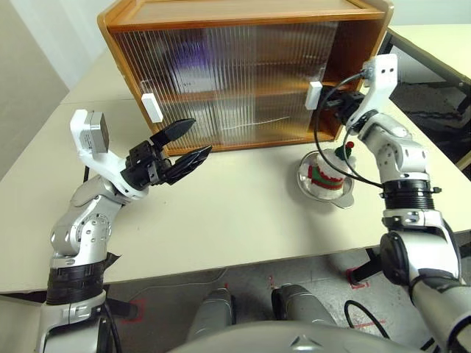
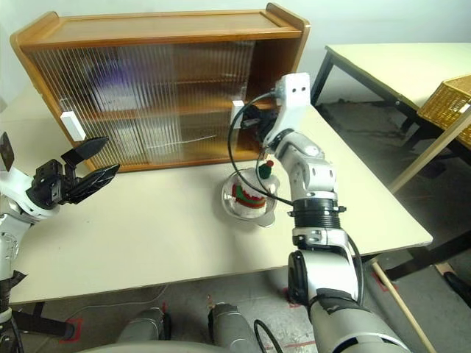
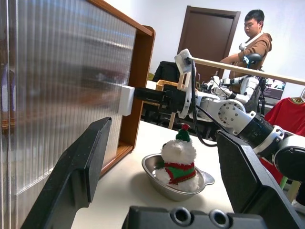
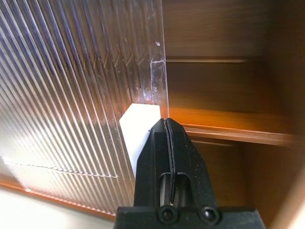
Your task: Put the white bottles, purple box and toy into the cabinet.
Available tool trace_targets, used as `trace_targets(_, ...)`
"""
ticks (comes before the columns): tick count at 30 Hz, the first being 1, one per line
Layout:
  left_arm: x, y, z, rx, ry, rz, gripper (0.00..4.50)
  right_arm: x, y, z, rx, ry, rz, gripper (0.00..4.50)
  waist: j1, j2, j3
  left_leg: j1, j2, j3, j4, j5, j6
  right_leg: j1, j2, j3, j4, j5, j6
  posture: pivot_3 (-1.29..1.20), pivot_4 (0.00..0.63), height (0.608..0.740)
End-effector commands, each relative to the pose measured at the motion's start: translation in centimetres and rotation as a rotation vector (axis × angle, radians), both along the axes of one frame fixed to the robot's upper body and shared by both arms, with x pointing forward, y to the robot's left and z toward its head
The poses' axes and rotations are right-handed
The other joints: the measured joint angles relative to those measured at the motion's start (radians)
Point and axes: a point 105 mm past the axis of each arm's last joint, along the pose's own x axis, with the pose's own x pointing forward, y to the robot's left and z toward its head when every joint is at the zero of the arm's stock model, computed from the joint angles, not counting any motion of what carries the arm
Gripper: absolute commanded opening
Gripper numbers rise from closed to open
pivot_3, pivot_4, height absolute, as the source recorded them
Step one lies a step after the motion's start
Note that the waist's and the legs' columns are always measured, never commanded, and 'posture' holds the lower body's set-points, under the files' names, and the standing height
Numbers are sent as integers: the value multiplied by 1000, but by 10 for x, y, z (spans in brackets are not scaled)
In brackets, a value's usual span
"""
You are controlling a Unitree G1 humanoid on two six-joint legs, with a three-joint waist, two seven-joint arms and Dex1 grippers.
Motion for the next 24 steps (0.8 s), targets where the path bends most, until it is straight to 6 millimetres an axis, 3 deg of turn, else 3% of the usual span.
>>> trace_targets(1, 0, 3, 2, 7, -14, 15, 4500, -5, 27, 2, 6, 3, 89, 38, 1, 0, 0, 0, 0, 0, 0, 0, 0, 0, 0, 0, 0, 0, 0, -29, 33, 740)
trace_targets(10, -2, 4, 3, 6, -19, 30, 4500, -12, 66, -3, 35, 24, 207, 38, 4, 0, 0, 0, 0, 0, 0, 1, 0, 0, 0, -1, 1, 0, -4, -12, 29, 740)
trace_targets(24, -5, 7, 4, 5, -21, 51, 4500, -20, 95, -3, 58, 38, 363, 38, 10, -1, -1, 0, 0, 0, 0, 3, -2, -1, 0, -2, 3, 0, -6, 12, 30, 740)
